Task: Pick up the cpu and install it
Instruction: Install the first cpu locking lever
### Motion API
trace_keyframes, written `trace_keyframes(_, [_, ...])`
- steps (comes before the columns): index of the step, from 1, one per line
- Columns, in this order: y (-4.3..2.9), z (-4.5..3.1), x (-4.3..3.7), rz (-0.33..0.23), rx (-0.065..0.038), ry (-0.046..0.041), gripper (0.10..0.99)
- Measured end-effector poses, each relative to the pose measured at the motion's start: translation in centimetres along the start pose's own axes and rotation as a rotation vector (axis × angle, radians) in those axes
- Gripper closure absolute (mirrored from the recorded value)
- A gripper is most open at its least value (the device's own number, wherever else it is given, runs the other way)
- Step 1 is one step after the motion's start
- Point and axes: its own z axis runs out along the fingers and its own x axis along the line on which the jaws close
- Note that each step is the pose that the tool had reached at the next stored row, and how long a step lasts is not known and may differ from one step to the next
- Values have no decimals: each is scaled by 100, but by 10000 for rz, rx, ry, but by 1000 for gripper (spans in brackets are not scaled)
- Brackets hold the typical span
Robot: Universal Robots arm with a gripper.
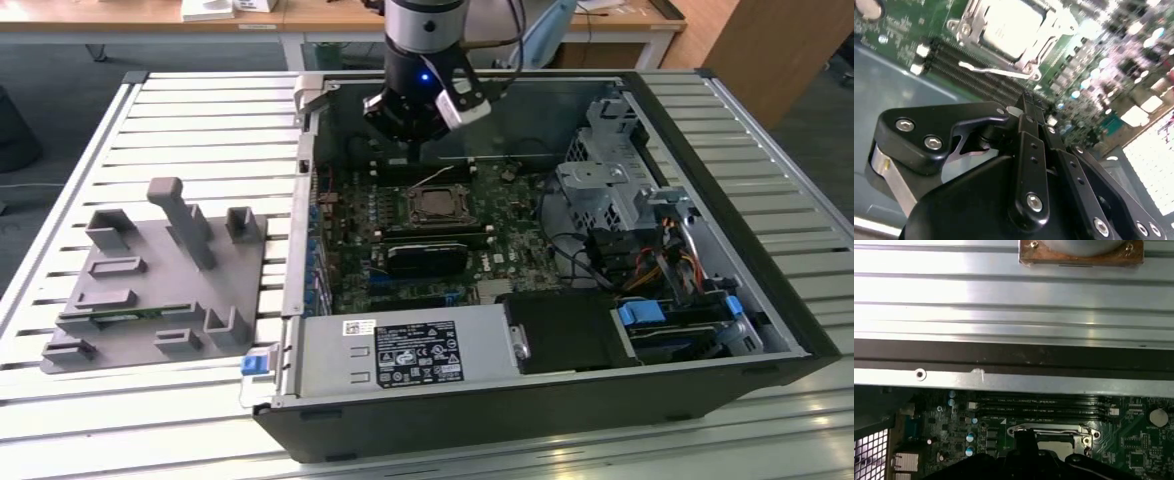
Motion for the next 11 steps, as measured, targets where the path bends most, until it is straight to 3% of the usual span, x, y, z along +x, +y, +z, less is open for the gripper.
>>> trace_keyframes(2, [-3,17,-4,-3,-86,-4,980])
trace_keyframes(11, [-15,101,-121,0,-83,-6,980])
